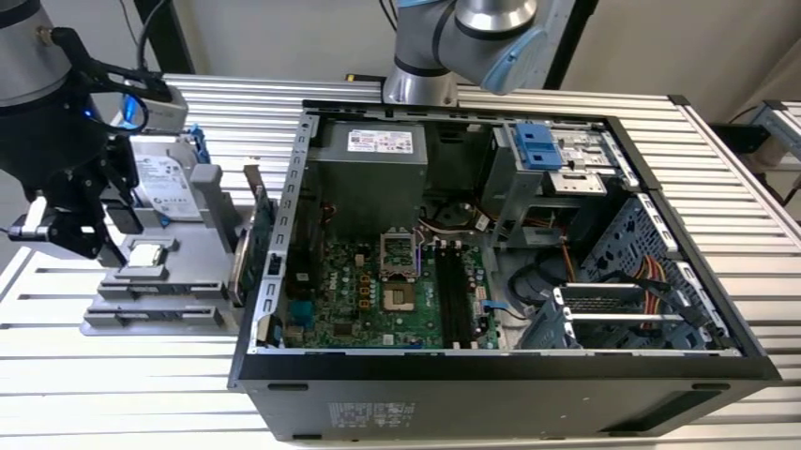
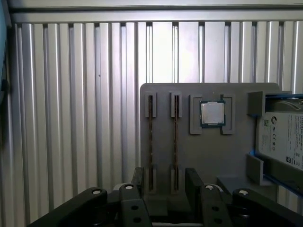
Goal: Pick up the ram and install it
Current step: 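Pick up the ram and move it above insertion slot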
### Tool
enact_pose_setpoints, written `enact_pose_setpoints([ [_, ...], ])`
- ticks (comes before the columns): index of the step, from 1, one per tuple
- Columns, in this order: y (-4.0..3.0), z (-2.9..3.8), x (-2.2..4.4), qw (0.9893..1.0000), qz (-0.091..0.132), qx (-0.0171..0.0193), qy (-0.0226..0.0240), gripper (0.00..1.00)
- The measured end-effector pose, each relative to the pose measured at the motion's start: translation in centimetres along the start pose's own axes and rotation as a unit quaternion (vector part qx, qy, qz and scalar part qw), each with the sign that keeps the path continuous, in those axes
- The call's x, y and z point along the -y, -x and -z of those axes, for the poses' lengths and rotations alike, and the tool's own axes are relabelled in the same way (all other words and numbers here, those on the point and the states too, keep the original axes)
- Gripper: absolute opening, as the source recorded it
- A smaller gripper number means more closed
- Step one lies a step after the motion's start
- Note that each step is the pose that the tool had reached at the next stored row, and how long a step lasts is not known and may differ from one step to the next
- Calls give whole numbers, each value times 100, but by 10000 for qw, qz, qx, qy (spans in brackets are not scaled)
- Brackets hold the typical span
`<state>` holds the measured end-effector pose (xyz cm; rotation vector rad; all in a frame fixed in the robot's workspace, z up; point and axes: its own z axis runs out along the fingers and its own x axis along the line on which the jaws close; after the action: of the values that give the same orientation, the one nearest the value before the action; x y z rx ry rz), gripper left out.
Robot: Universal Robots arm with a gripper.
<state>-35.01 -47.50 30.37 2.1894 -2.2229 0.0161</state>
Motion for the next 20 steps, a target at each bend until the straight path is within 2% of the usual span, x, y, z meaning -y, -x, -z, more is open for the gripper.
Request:
enact_pose_setpoints([
  [20, 17, -116, 1, 10000, 0, -9, 0, 100],
])
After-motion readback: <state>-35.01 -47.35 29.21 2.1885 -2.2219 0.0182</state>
